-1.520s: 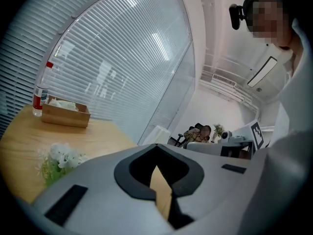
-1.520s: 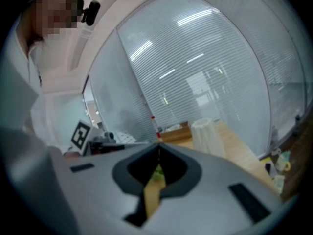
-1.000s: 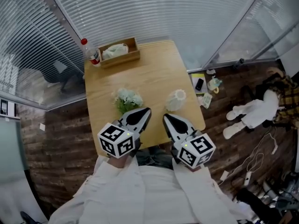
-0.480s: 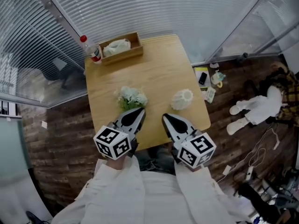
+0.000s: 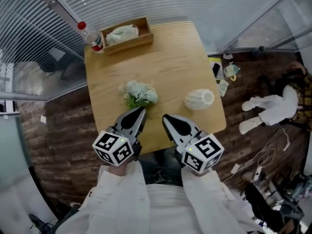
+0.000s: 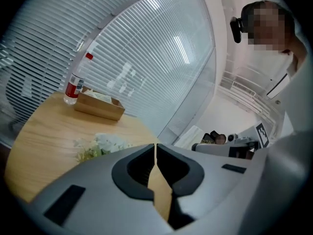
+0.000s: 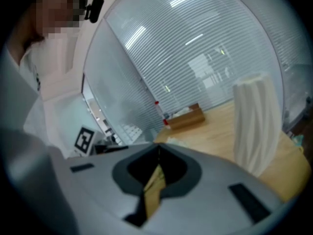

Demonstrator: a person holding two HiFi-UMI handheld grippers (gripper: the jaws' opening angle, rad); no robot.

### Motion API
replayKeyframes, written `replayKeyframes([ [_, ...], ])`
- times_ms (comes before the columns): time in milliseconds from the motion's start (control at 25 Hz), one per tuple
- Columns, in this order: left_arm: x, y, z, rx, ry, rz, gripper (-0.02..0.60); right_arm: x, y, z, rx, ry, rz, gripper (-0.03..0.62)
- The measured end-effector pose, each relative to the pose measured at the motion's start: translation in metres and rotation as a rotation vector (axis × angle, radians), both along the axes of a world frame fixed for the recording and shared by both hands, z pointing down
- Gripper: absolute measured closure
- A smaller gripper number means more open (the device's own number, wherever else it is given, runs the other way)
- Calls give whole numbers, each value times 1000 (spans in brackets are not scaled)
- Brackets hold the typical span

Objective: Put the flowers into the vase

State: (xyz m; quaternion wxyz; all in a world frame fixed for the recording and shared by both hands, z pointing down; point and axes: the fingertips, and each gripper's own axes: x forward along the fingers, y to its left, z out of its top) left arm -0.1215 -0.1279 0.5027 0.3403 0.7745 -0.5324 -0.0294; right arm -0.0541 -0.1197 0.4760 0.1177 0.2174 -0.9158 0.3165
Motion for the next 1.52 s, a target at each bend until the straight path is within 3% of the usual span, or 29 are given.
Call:
replayKeyframes([
  [360, -28, 12, 27, -66, -32, -93, 571, -1, -5, 26, -46, 32, -3, 580],
  [680, -32, 10, 42, -96, -64, -75, 558, -18, 0, 40, -73, 47, -22, 580],
  [880, -37, 8, 48, -109, -117, -86, 510, -25, -1, 46, -79, 52, -34, 580],
  [1160, -39, 4, 64, -150, -222, -53, 396, -23, 4, 58, -111, 65, -50, 580],
  [1520, -28, -2, 86, -219, -297, 51, 394, -10, 5, 73, -150, 79, -26, 580],
])
